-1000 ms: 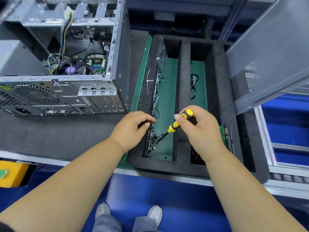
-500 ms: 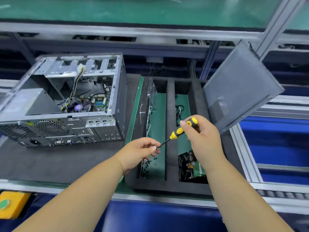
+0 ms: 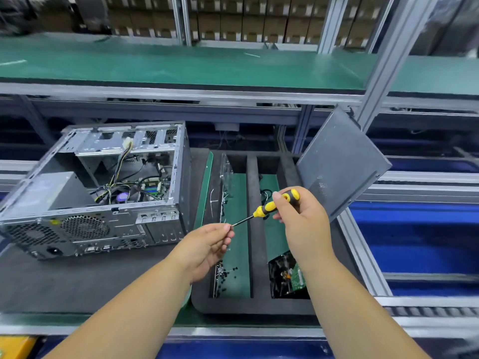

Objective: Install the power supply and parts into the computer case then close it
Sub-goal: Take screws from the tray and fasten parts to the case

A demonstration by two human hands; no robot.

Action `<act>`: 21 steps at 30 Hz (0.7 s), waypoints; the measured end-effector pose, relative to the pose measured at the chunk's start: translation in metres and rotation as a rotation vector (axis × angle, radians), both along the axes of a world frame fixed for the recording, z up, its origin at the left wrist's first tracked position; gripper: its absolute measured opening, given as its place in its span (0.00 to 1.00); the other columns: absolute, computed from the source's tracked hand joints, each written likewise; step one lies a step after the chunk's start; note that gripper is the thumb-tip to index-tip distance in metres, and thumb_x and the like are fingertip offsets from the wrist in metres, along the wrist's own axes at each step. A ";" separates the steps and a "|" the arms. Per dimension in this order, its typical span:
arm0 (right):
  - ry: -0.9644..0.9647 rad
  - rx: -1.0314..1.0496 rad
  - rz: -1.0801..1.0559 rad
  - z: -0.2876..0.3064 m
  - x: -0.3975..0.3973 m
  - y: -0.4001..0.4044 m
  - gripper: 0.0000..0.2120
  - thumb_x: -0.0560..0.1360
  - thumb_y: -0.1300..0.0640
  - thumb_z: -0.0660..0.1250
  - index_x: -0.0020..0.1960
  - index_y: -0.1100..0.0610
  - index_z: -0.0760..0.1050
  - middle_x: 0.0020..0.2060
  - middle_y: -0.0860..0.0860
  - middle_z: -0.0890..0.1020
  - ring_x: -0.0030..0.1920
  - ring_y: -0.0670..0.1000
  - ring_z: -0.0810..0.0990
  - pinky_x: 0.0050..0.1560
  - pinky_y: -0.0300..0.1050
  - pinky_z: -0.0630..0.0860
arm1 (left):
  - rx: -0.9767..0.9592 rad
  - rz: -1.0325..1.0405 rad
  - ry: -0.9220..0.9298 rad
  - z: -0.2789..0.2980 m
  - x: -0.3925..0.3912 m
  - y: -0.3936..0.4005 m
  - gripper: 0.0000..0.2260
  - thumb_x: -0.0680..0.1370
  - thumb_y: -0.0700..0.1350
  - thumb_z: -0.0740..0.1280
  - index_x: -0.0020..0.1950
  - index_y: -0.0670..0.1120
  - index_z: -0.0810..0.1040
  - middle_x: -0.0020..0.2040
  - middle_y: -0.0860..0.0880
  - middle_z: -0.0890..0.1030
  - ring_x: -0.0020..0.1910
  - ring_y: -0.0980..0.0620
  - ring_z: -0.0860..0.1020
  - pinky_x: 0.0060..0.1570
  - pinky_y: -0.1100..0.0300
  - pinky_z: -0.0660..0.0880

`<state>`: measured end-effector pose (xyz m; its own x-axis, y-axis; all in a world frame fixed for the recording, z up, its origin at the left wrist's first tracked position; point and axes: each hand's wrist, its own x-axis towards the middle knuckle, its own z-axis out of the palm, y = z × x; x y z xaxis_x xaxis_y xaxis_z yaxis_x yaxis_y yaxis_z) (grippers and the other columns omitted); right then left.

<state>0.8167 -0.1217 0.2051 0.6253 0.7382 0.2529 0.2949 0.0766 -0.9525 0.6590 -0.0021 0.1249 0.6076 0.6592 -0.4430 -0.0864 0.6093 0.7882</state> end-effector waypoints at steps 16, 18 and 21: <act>0.008 -0.071 0.048 -0.003 -0.176 0.057 0.06 0.79 0.52 0.67 0.43 0.50 0.76 0.35 0.42 0.82 0.38 0.43 0.81 0.44 0.45 0.77 | -0.183 0.164 -0.154 0.001 -0.176 0.044 0.04 0.69 0.44 0.72 0.39 0.46 0.86 0.38 0.51 0.82 0.32 0.59 0.79 0.32 0.67 0.76; 0.003 -0.085 0.064 -0.004 -0.204 0.067 0.07 0.78 0.52 0.67 0.42 0.49 0.76 0.35 0.42 0.82 0.38 0.44 0.81 0.44 0.47 0.77 | -0.183 0.174 -0.158 -0.003 -0.203 0.052 0.04 0.69 0.44 0.72 0.38 0.47 0.87 0.38 0.51 0.82 0.32 0.59 0.79 0.32 0.67 0.76; 0.005 -0.096 0.088 -0.008 -0.240 0.080 0.06 0.77 0.50 0.68 0.41 0.48 0.76 0.34 0.44 0.81 0.38 0.45 0.82 0.44 0.48 0.78 | -0.173 0.177 -0.151 -0.009 -0.239 0.064 0.03 0.69 0.45 0.72 0.38 0.47 0.86 0.37 0.51 0.82 0.33 0.59 0.78 0.32 0.67 0.76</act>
